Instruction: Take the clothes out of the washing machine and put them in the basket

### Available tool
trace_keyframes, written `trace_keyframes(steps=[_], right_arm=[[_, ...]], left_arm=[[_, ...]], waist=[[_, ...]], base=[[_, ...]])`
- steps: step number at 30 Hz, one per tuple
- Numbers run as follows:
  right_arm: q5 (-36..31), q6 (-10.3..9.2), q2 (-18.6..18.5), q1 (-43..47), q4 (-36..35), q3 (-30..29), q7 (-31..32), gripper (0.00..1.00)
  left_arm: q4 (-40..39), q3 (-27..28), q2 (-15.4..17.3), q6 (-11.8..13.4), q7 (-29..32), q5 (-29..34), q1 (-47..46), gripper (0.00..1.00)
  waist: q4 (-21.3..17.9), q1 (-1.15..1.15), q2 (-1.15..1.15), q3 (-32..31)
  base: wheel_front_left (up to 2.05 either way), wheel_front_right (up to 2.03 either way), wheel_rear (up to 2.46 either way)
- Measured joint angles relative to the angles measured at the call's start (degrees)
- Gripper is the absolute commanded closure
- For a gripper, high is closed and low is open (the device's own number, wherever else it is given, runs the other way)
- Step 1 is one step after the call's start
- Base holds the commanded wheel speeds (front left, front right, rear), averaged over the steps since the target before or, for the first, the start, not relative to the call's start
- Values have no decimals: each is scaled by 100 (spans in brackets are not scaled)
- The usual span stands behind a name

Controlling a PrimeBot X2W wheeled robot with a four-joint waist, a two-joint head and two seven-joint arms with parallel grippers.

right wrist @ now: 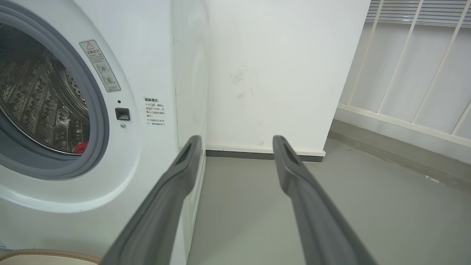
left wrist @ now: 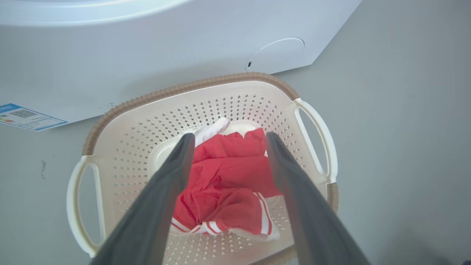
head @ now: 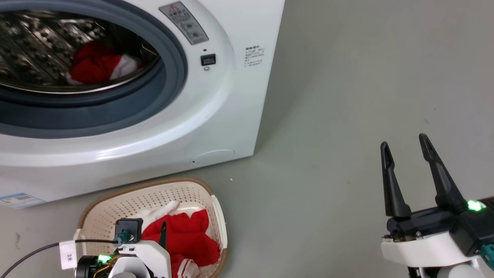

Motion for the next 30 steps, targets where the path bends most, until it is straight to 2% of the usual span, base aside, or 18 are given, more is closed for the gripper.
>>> trace_keyframes(steps=[7,13,23,30], right_arm=[[-73,0,-1,264,55,-9,0,0],[-129,0,0,432,74,-62,0,0],[-161,0,-1,686,127,-158,0,0],[-58,0,0,865,182,-222,0,0]], left_arm=[[-1258,826,-45,194,0,779,747,0],[-2332,1518,-232,227,0,1470,1224,0],[-4081,2494,-719,227,0,2379,2070,0],[-5050,2989,-1024,250,0,2729,2548,0]], waist=[[182,0,0,-481],[369,0,0,-796],[641,-1,0,-1191],[790,-1,0,-1377]], base=[[0,0,0],[0,0,0],[0,0,0],[0,0,0]])
